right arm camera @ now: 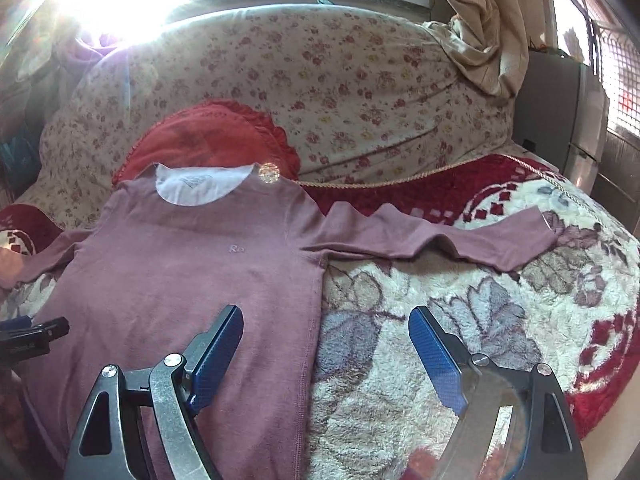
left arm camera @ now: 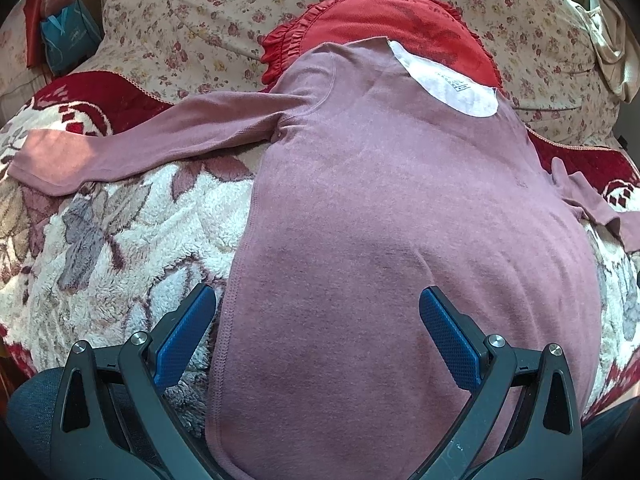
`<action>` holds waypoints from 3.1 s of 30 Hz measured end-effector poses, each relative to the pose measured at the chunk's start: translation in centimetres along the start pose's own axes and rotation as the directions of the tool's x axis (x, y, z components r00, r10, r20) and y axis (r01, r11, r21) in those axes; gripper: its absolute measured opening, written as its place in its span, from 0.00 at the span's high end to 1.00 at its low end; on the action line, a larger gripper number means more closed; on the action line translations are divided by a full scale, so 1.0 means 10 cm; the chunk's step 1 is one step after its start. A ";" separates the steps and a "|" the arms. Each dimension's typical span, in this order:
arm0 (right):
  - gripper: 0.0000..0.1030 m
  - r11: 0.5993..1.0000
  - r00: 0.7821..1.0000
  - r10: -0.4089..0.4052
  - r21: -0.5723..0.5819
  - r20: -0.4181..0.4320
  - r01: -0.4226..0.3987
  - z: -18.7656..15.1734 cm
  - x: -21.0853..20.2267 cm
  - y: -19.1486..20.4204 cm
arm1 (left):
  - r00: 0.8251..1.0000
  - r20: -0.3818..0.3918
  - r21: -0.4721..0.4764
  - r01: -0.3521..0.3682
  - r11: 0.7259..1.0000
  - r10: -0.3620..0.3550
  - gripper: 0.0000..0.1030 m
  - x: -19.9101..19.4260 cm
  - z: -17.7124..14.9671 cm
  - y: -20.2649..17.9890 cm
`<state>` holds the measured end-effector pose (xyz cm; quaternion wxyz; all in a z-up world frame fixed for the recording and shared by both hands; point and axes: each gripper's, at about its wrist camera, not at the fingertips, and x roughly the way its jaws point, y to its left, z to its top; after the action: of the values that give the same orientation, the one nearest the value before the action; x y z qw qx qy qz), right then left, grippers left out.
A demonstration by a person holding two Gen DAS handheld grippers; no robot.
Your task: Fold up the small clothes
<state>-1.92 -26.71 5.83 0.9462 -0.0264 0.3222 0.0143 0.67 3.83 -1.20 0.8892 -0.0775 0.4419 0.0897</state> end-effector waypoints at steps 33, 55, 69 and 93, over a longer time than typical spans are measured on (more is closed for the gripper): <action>0.19 1.000 1.000 0.010 -0.003 0.011 -0.010 0.01 -0.02 0.04 | 1.000 -0.008 -0.017 0.002 1.000 -0.003 0.01 0.03 -0.02 0.00; 0.19 1.000 1.000 0.021 -0.011 0.013 -0.021 0.04 0.03 0.11 | 1.000 -0.018 -0.025 0.001 1.000 -0.001 0.01 0.05 -0.03 0.03; 0.19 1.000 0.999 0.026 -0.010 0.031 -0.025 0.05 -0.02 0.14 | 1.000 -0.025 -0.029 0.003 1.000 -0.003 0.01 0.06 -0.02 0.02; 0.19 0.999 0.999 0.036 -0.022 0.030 -0.035 0.04 0.02 0.20 | 0.998 -0.049 -0.024 0.039 0.999 -0.040 0.01 0.08 -0.02 0.00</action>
<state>-1.58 -24.71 5.97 0.9502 -0.0304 0.3082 0.0350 0.99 3.91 -1.91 0.8785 -0.0988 0.4612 0.0752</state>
